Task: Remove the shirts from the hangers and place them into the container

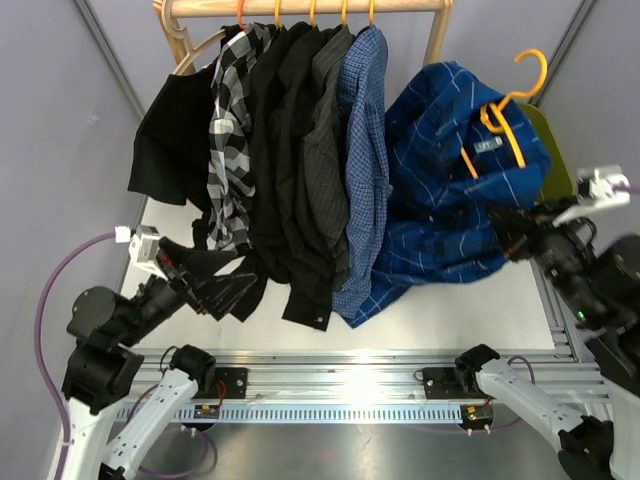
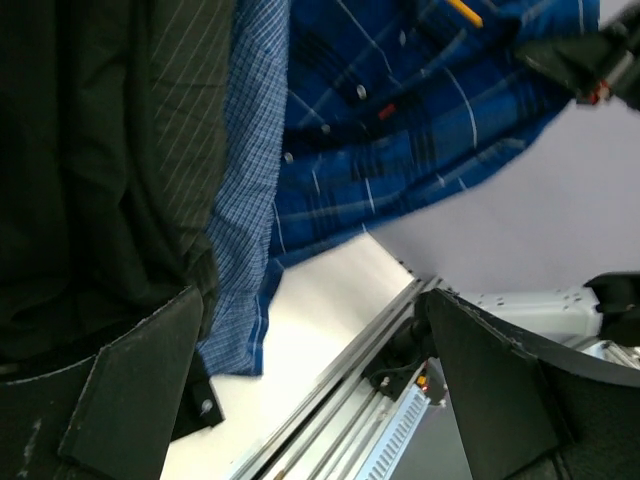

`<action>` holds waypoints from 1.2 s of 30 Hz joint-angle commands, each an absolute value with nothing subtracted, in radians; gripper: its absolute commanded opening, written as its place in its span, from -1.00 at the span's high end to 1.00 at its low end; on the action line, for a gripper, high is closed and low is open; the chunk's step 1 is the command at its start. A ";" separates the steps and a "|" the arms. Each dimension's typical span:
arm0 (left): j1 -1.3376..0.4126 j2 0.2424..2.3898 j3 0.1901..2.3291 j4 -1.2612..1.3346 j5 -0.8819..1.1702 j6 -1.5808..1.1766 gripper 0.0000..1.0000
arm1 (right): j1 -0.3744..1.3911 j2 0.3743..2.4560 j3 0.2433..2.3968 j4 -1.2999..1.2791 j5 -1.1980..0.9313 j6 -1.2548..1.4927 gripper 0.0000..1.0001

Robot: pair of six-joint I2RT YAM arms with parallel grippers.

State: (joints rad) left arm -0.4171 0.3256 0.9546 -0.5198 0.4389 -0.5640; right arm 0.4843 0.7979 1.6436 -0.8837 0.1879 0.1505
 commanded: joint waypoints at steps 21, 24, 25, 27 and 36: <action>-1.101 1.246 1.498 -0.112 0.114 -0.339 -0.98 | 0.489 0.612 1.408 -1.055 -0.281 0.288 1.00; -1.123 1.348 1.574 -0.086 0.089 -0.327 -0.98 | 0.489 0.585 1.387 -1.068 -0.314 0.294 1.00; -1.129 1.374 1.592 -0.077 0.089 -0.325 -0.98 | 0.489 0.575 1.382 -1.072 -0.318 0.304 1.00; -1.129 1.416 1.643 -0.045 0.113 -0.330 -0.98 | 0.489 0.554 1.370 -1.078 -0.334 0.307 1.00; -1.135 1.601 1.833 -0.023 0.153 -0.305 -0.97 | 0.469 0.509 1.397 -1.163 -0.371 0.285 1.00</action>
